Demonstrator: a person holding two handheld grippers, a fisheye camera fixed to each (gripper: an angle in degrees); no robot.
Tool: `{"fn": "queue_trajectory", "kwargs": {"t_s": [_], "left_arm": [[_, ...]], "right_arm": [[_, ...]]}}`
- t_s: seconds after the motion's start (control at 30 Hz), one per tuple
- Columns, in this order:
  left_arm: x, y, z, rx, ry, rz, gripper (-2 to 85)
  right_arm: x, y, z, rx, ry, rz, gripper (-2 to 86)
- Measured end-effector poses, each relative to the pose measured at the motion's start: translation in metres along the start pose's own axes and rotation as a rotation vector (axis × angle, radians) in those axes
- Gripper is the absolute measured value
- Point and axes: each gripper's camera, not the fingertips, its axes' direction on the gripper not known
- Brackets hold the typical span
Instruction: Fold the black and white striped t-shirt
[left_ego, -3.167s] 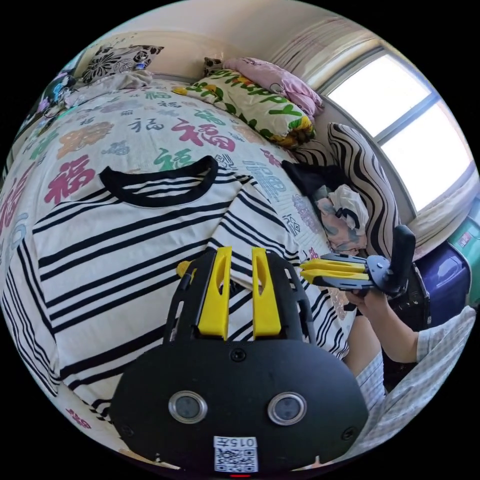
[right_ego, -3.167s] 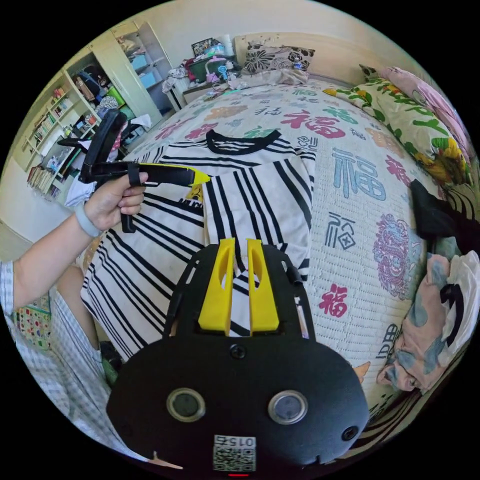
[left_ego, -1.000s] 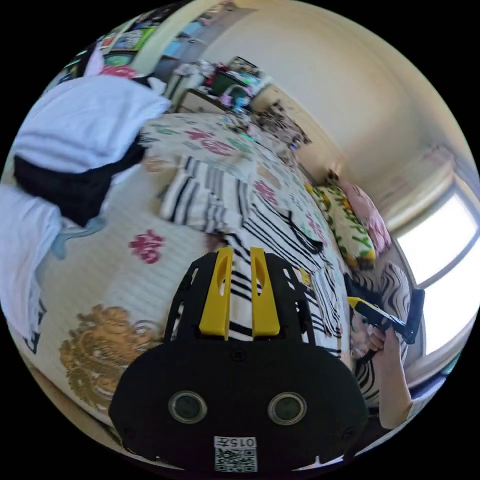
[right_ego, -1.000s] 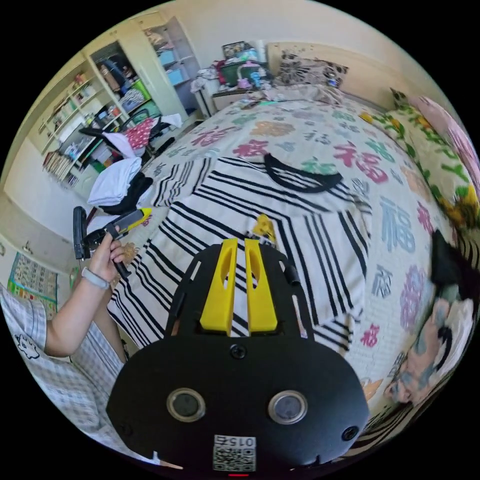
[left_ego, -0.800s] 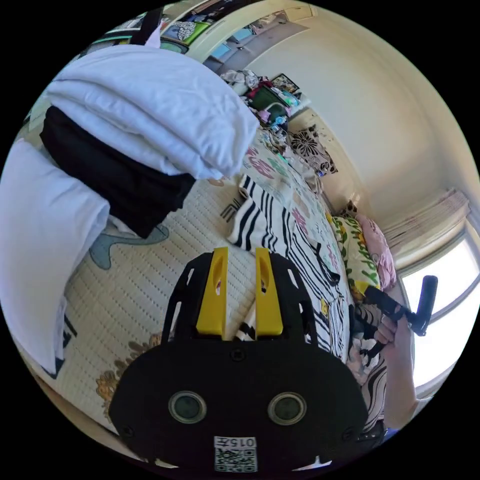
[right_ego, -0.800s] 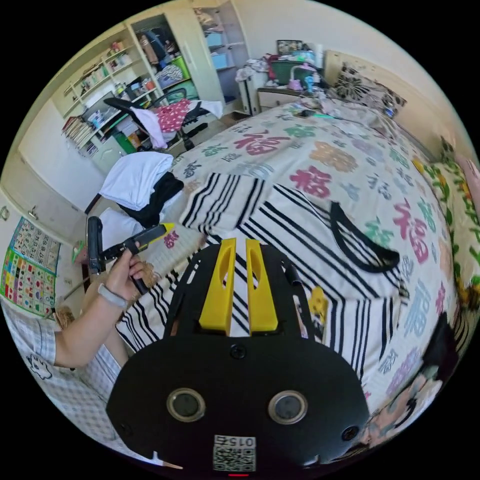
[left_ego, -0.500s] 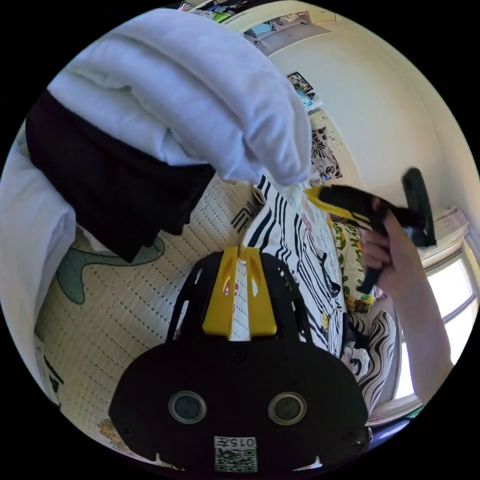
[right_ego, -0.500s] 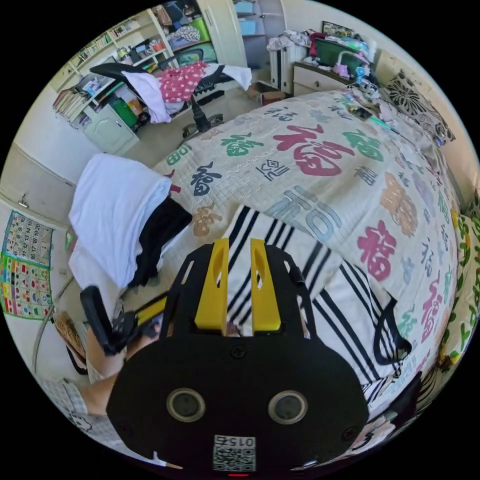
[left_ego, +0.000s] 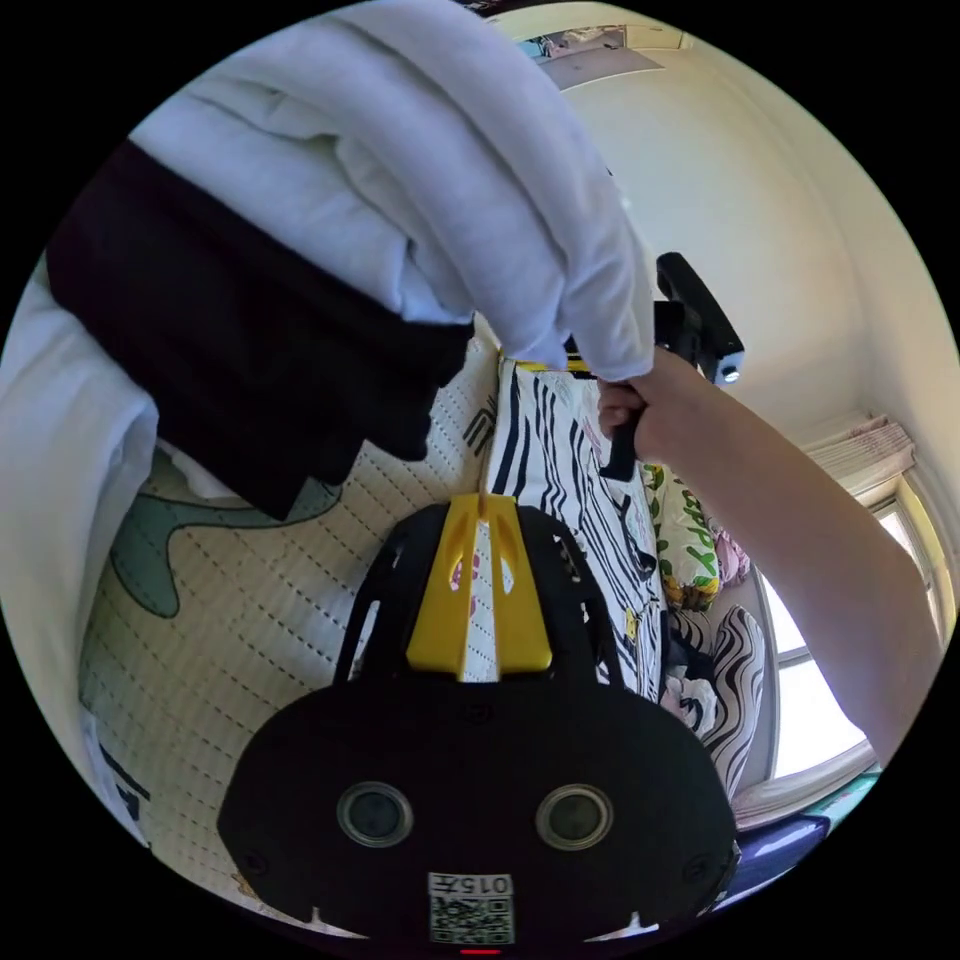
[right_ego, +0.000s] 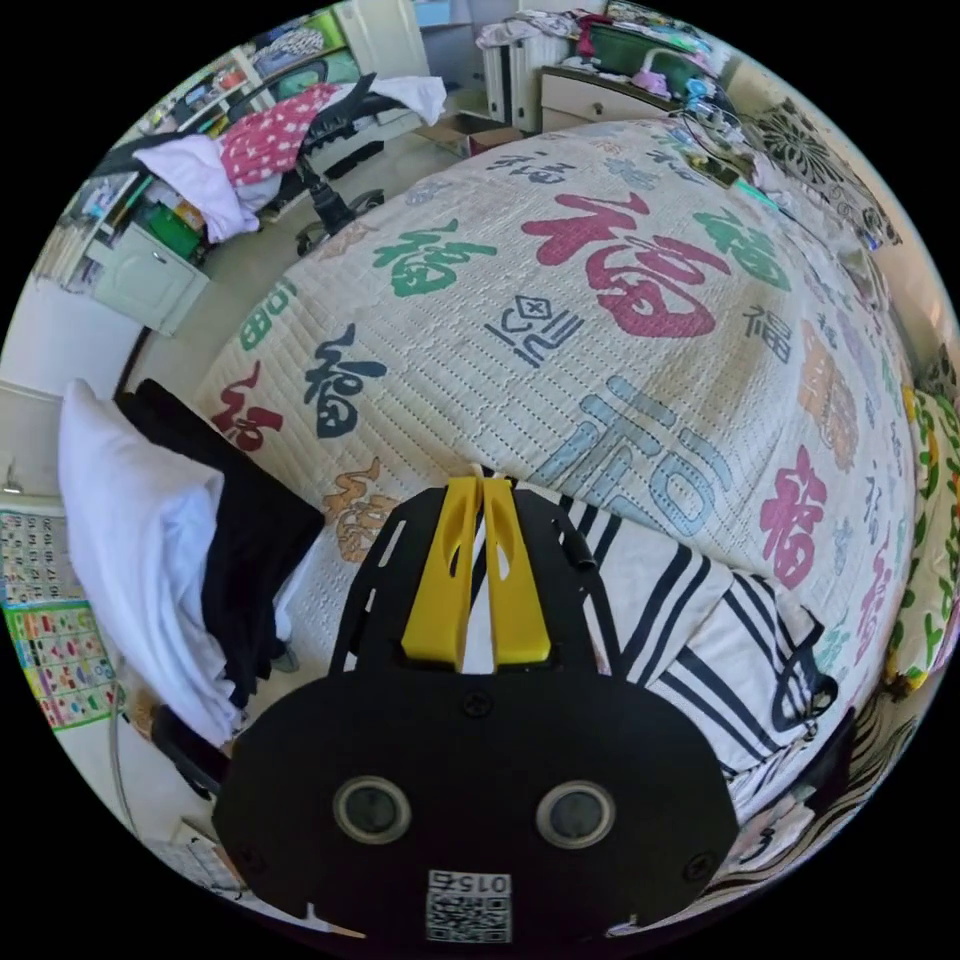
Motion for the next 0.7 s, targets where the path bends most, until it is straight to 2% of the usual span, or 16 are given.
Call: {"fn": "queue_trajectory", "kwargs": {"t_s": [0.17,0.3,0.57,0.7], "left_arm": [[0.039,0.006,-0.024,0.043,0.013,0.134,-0.5],[0.098,0.022,-0.034,0.033,0.032,0.349,-0.4],[0.195,0.092,0.013,-0.141,0.047,0.63,-0.4],[0.22,0.128,0.054,-0.259,-0.021,0.72,-0.5]], "right_arm": [[0.062,0.035,-0.058,0.148,-0.189,0.064,-0.6],[0.117,0.088,-0.097,0.239,-0.272,0.106,-0.7],[0.238,0.224,-0.102,0.289,-0.277,0.337,-0.5],[0.269,0.253,-0.085,0.269,-0.289,0.408,-0.4]]}}
